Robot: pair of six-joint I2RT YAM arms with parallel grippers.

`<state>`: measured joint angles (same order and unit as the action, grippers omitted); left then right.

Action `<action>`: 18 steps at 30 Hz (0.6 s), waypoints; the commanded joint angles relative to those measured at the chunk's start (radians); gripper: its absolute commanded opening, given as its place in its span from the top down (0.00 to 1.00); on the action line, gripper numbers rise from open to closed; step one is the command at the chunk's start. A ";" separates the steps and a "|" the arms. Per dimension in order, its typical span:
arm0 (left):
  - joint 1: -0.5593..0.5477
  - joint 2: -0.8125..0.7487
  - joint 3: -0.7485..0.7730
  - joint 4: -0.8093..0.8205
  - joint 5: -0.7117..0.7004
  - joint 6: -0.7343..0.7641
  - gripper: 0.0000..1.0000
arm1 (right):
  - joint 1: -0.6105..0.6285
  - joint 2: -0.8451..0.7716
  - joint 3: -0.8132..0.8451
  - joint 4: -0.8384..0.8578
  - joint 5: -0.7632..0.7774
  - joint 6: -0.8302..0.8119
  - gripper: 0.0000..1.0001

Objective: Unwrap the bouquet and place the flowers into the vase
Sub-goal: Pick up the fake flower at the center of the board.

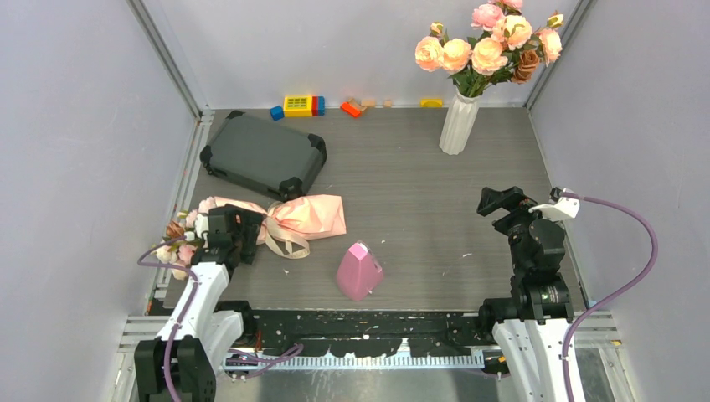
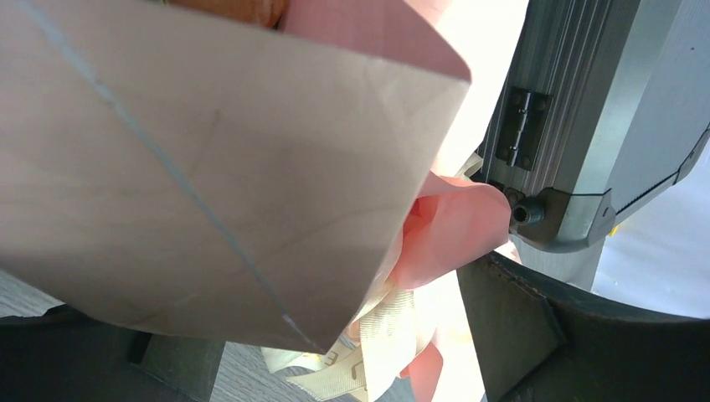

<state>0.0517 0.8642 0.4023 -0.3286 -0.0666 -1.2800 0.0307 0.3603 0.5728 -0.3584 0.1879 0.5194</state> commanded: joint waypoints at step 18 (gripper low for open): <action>-0.001 0.069 -0.015 0.145 -0.056 0.111 0.54 | 0.005 0.012 0.000 0.062 -0.030 0.004 0.00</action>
<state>0.0517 0.9447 0.3901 -0.2340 -0.0906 -1.2034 0.0319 0.3607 0.5720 -0.3519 0.1692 0.5194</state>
